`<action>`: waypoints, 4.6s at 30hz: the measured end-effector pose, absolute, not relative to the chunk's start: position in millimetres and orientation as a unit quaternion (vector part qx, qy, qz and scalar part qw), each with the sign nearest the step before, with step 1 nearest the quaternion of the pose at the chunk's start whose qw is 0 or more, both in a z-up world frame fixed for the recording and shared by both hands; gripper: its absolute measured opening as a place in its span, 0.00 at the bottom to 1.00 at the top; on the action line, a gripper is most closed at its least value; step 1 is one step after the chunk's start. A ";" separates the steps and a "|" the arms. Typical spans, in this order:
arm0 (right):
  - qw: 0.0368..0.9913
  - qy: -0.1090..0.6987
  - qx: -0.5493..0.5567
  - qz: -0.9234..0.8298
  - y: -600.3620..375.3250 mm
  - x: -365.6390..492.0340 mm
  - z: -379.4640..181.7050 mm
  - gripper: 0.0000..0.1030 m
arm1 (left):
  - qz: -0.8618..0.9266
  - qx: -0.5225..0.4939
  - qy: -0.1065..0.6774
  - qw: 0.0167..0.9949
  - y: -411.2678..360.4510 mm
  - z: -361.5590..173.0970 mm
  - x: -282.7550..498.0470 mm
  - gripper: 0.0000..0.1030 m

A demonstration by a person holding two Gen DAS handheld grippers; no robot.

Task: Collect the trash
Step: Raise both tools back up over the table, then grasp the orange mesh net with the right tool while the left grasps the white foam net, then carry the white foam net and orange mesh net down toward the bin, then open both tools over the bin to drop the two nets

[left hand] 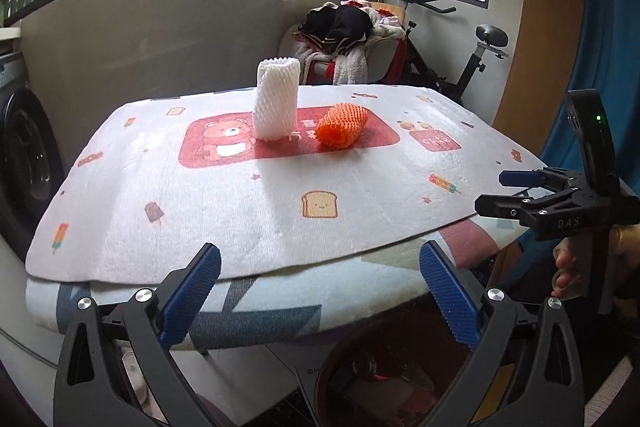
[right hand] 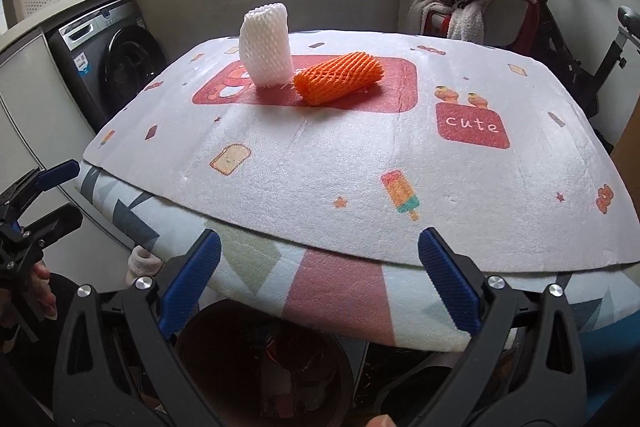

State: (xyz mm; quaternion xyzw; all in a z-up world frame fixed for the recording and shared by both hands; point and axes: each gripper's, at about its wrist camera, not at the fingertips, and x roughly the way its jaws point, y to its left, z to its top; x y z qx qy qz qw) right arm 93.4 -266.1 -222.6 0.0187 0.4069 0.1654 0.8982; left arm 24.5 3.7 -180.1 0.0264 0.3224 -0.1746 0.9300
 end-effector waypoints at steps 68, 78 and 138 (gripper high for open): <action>0.898 0.388 0.171 0.121 -332.7 206.9 -205.4 0.20 | -0.192 -0.015 0.374 0.907 -23.5 -159.8 282.4 0.34; 0.908 0.373 0.139 0.133 -308.8 156.5 -184.0 0.20 | -0.223 -0.024 0.377 0.899 -14.1 -134.0 181.4 0.34; 0.834 0.505 -0.020 0.223 -202.6 -5.4 -276.4 0.25 | -0.101 -0.031 0.368 0.924 8.2 -189.0 -63.0 0.94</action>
